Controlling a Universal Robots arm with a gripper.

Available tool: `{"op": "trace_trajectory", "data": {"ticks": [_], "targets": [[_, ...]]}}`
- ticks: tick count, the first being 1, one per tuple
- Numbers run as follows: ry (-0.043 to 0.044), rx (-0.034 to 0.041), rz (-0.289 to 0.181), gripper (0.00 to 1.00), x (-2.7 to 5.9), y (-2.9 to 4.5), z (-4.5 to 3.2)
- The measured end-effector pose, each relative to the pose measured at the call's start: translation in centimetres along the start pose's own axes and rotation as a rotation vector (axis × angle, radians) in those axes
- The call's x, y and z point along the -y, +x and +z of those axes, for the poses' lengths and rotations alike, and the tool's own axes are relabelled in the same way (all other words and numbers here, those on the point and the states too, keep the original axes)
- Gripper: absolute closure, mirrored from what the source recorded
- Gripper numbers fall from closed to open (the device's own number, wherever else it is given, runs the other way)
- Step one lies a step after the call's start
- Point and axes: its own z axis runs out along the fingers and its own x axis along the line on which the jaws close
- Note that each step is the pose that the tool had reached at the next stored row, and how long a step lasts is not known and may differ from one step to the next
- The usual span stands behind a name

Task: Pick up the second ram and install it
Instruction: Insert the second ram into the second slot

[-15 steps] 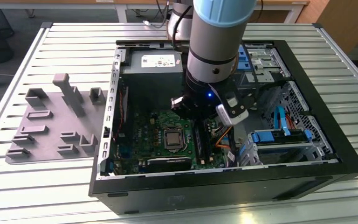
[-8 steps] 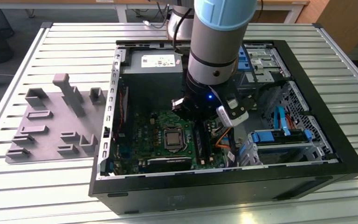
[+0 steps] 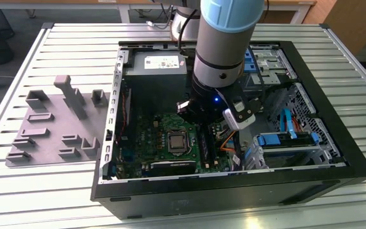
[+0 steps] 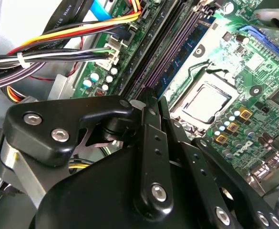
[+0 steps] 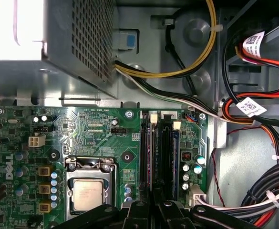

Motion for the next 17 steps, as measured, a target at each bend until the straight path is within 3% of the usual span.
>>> {"op": "trace_trajectory", "data": {"ticks": [17], "targets": [[0.0000, 0.0000, 0.000, 0.86, 0.29, -0.02, 0.54]]}}
